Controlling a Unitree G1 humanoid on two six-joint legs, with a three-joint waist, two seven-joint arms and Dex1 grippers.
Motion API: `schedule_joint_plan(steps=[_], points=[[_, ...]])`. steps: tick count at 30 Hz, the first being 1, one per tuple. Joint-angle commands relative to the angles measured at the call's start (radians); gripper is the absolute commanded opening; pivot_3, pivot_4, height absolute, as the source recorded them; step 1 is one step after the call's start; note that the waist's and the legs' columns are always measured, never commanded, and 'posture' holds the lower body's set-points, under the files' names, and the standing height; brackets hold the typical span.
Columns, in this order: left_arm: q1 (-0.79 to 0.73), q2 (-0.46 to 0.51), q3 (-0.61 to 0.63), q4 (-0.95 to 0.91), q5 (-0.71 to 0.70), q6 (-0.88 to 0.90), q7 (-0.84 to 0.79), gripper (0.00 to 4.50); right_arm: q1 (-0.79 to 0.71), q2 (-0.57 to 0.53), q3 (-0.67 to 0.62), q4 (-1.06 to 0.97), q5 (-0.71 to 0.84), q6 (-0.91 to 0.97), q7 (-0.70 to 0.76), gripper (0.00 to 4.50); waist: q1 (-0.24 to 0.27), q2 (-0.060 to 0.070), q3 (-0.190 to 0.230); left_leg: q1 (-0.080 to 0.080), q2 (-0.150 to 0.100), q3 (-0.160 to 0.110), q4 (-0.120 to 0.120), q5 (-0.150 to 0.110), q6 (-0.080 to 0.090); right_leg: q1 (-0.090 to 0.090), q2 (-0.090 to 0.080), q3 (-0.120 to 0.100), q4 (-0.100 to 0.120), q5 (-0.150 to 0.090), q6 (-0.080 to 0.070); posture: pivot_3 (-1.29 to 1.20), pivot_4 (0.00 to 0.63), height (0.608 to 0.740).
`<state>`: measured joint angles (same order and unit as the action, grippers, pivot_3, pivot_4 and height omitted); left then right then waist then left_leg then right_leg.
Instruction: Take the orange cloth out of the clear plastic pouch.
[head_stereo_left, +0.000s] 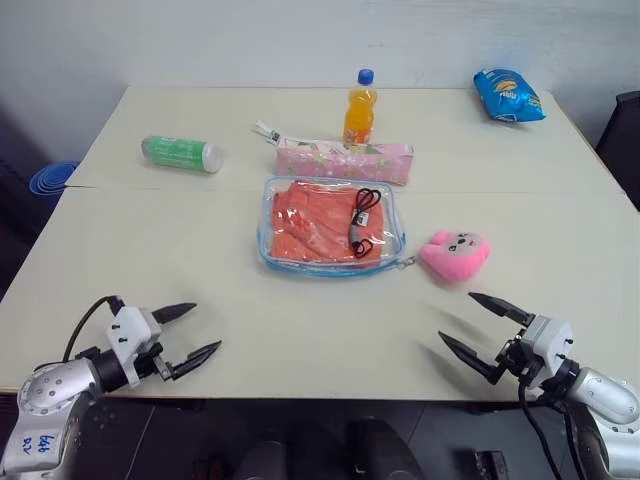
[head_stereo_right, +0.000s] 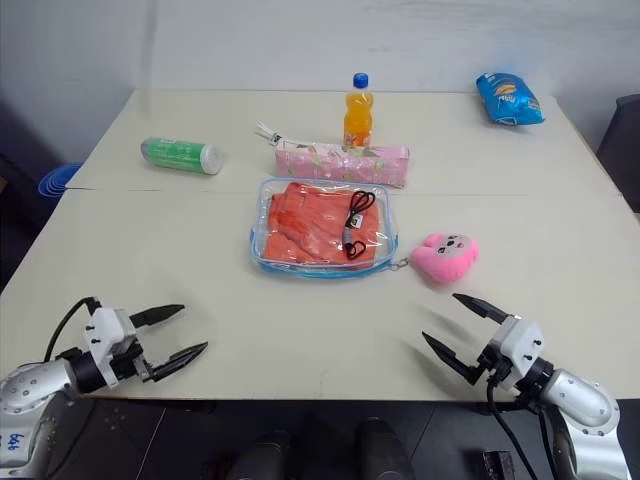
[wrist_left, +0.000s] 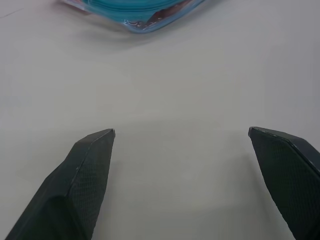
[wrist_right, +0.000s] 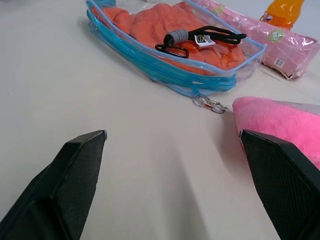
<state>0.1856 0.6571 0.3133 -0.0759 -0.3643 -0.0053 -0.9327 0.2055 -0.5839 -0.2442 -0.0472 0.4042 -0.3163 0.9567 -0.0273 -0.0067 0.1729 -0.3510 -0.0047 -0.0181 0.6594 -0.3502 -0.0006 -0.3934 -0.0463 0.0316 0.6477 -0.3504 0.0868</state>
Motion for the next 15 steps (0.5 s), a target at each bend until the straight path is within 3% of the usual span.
schedule_joint_plan(steps=[1, 6, 10, 15], points=[[-0.008, 0.007, 0.006, -0.028, -0.02, 0.007, 0.001, 4.5, 0.005, 0.008, -0.015, -0.029, 0.024, -0.015, 0.0, 4.45, 0.0, 0.0, 0.0, 0.0, 0.0, 0.0, 0.0, 0.0, 0.0, 0.0, 0.0, 0.0, 0.0, 0.0, 0.0, 0.0, 0.15, 0.74], [-0.016, 0.012, 0.016, -0.059, -0.077, 0.044, -0.034, 4.5, 0.023, 0.019, -0.002, -0.086, 0.053, 0.017, -0.004, 4.45, 0.0, 0.0, 0.0, 0.0, 0.0, 0.0, 0.0, 0.0, 0.0, 0.0, 0.0, 0.0, 0.0, 0.0, 0.0, 0.0, 0.15, 0.74], [-0.049, 0.032, 0.028, -0.173, -0.236, 0.193, -0.06, 4.5, -0.023, 0.037, -0.007, -0.182, 0.085, -0.007, -0.02, 4.45, 0.0, 0.0, 0.0, 0.0, 0.0, 0.0, 0.0, 0.0, 0.0, 0.0, 0.0, 0.0, 0.001, 0.0, 0.0, 0.0, 0.15, 0.74], [-0.166, 0.065, 0.012, -0.269, -0.349, 0.347, -0.021, 4.5, -0.166, -0.019, 0.075, -0.318, 0.155, 0.33, -0.131, 4.45, -0.001, 0.0, 0.0, 0.0, 0.0, -0.001, 0.003, 0.001, -0.002, 0.0, 0.0, 0.0, 0.005, 0.0, 0.0, 0.0, 0.15, 0.74]])
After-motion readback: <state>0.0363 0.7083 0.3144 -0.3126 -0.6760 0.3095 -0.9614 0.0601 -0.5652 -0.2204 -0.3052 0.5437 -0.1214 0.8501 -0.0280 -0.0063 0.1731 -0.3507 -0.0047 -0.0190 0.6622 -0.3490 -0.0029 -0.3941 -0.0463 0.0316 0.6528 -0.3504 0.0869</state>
